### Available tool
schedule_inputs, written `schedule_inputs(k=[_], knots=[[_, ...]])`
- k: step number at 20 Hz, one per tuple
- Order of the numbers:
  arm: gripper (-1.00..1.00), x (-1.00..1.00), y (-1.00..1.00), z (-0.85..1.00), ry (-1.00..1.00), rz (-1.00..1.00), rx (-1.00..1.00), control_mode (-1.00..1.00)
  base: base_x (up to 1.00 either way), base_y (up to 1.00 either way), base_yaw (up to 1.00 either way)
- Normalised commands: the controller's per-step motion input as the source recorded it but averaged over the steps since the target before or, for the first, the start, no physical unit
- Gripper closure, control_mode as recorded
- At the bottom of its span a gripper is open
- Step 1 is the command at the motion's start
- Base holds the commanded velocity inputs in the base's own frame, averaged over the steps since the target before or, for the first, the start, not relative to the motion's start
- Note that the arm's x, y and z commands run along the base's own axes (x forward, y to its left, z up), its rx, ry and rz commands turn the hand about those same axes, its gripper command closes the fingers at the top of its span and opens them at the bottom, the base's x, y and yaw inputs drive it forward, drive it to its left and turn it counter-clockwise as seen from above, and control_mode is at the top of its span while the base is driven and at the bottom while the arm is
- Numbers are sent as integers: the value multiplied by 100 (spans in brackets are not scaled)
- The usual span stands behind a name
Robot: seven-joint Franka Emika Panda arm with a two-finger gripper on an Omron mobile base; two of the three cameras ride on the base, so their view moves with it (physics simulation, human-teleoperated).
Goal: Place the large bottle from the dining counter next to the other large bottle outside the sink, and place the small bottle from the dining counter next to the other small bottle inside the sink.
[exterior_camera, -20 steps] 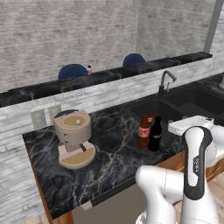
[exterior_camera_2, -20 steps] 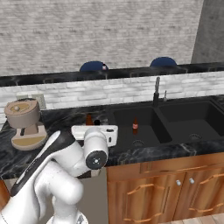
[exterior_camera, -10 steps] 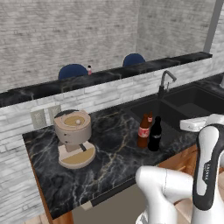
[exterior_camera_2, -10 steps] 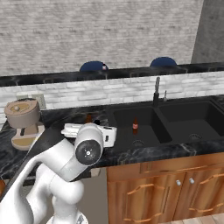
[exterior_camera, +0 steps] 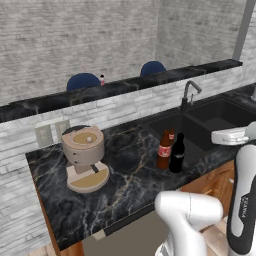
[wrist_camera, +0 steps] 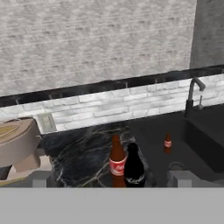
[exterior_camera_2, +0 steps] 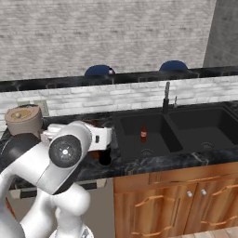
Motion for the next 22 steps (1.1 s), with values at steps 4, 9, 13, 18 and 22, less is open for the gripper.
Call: schedule_inputs(k=[4,9,13,18,22], knots=[[-100,-38,44,26,-3,-9,-7,-100,0,0,0],[-100,-40,36,13,-3,-10,-7,-100,0,0,0],[-100,-22,17,3,-1,-5,-3,100,-26,13,-6],[-100,0,0,0,0,0,0,100,-71,34,-12],[-100,0,0,0,0,0,0,100,-66,31,-17]])
